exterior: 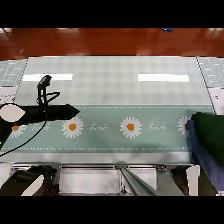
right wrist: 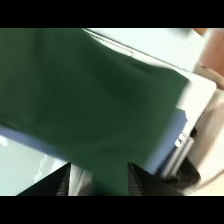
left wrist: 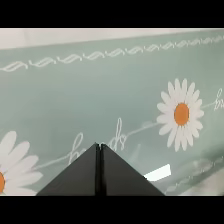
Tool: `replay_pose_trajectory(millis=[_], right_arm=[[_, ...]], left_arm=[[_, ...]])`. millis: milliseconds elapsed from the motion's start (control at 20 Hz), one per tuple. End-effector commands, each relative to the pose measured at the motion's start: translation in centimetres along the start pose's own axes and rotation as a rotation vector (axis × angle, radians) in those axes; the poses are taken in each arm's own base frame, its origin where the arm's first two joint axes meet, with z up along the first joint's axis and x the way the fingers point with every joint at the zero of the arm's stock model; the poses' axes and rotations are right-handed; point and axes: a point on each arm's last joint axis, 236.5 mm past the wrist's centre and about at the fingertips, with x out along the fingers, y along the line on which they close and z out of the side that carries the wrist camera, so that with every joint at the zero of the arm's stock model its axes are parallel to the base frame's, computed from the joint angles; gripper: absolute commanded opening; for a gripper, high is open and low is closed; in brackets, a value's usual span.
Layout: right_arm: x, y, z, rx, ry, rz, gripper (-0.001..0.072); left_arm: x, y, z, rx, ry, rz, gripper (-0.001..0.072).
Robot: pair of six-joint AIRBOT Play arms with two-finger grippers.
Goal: Fold the shirts.
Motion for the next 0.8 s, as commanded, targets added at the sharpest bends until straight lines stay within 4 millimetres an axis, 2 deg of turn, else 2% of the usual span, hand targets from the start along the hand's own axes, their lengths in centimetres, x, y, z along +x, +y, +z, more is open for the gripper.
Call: replay_pose_trajectory(millis=[0, 50, 100, 150, 200, 250, 300, 350, 400, 450, 500, 550, 600, 650, 700, 750], right_arm=[[0.6, -1.7, -2.7, 0.024, 0.110, -0.067, 0.0412], [0.9, -0.6, -2.2, 0.014, 0.104, -0.020, 0.0404], [1.1, 1.4, -1.5, 0.000, 0.095, 0.061, 0.0390], [0.9, 3.8, -0.6, 0.003, 0.084, 0.165, 0.0271], [0.1, 7.4, 0.7, 0.013, 0.059, 0.320, 0.0057], [-1.9, 12.5, 2.5, -0.013, 0.005, 0.540, 0.0027], [-4.6, 17.8, 3.8, -0.042, -0.049, 0.756, 0.0027], [-7.0, 22.3, 4.1, -0.095, -0.084, 0.911, 0.0027], [-9.0, 26.5, 3.2, -0.207, -0.117, 1.013, 0.0027], [-10.3, 30.9, 0.8, -0.429, -0.175, 1.070, 0.0027], [-10.1, 34.2, -2.8, -0.660, -0.188, 1.073, 0.0027], [-8.3, 36.7, -7.0, -0.836, -0.133, 1.019, 0.0027], [-5.8, 38.2, -10.6, -0.983, -0.080, 0.931, 0.0027], [-2.6, 38.9, -13.7, -1.107, -0.026, 0.807, 0.0027], [0.5, 38.8, -15.4, -1.187, 0.014, 0.666, 0.0027], [3.5, 38.1, -16.0, -1.243, 0.045, 0.501, 0.0027]], left_arm=[[-0.2, 1.1, 2.5, 0.037, -0.104, 0.044, 0.0017], [-0.4, 2.0, 3.9, 0.030, -0.161, 0.070, 0.0017], [-1.0, 3.0, 5.5, 0.011, -0.219, 0.095, 0.0017], [-2.0, 3.8, 7.3, -0.007, -0.269, 0.115, 0.0017], [-3.1, 4.1, 9.1, -0.017, -0.307, 0.124, 0.0016], [-4.5, 3.7, 11.4, 0.001, -0.345, 0.126, 0.0015], [-5.6, 2.6, 13.5, 0.055, -0.365, 0.124, 0.0014], [-6.2, 0.9, 15.6, 0.114, -0.364, 0.114, 0.0014], [-6.4, -1.2, 17.1, 0.177, -0.337, 0.098, 0.0014], [-6.0, -3.1, 18.0, 0.222, -0.294, 0.080, 0.0014], [-5.2, -5.2, 18.3, 0.242, -0.237, 0.056, 0.0014], [-4.2, -6.8, 17.9, 0.232, -0.182, 0.027, 0.0015], [-3.1, -7.9, 17.5, 0.237, -0.139, 0.008, 0.0015], [-1.7, -7.5, 17.1, 0.254, -0.114, 0.028, 0.0015], [-0.5, -5.6, 16.7, 0.225, -0.076, 0.087, 0.0015], [0.3, -3.2, 15.9, 0.170, -0.027, 0.158, 0.0016]])
